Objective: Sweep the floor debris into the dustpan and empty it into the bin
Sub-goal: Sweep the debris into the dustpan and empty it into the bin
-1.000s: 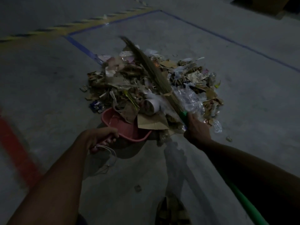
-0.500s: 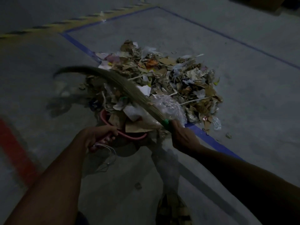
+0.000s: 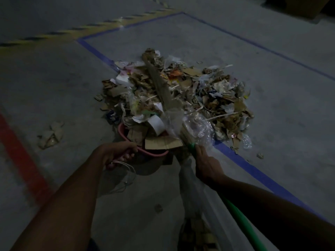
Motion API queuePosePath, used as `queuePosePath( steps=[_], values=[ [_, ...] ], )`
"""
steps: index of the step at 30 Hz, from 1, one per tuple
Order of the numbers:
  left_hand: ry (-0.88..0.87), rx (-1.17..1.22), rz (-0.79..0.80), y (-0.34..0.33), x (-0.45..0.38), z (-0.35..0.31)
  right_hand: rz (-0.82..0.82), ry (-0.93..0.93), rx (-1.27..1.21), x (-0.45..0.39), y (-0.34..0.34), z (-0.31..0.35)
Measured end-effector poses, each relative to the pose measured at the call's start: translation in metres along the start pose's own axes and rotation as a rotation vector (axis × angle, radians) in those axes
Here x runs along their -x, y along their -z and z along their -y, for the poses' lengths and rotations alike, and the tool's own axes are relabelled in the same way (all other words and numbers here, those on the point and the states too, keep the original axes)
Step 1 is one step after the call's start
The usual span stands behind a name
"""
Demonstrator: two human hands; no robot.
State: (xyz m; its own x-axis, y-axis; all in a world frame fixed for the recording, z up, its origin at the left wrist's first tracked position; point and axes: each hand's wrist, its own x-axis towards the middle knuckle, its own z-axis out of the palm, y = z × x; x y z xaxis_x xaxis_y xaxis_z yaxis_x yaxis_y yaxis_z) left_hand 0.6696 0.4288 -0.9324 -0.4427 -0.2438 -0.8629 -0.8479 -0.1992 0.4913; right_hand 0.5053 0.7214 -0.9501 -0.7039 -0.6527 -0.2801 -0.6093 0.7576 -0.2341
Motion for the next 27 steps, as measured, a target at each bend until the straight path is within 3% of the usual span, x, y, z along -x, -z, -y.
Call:
queuePosePath(
  steps=[13, 18, 27],
  values=[
    [-0.1, 0.086, -0.085, 0.001, 0.02, -0.013, -0.05, 0.18, 0.073, 0.0, 0.046, 0.002],
    [-0.172, 0.083, -0.171, 0.019, 0.047, -0.031, -0.099, 0.281, 0.031, -0.019, 0.067, 0.023],
    [-0.19, 0.264, -0.221, 0.05, 0.086, -0.052, -0.114, 0.445, 0.17, -0.071, 0.146, 0.081]
  ],
)
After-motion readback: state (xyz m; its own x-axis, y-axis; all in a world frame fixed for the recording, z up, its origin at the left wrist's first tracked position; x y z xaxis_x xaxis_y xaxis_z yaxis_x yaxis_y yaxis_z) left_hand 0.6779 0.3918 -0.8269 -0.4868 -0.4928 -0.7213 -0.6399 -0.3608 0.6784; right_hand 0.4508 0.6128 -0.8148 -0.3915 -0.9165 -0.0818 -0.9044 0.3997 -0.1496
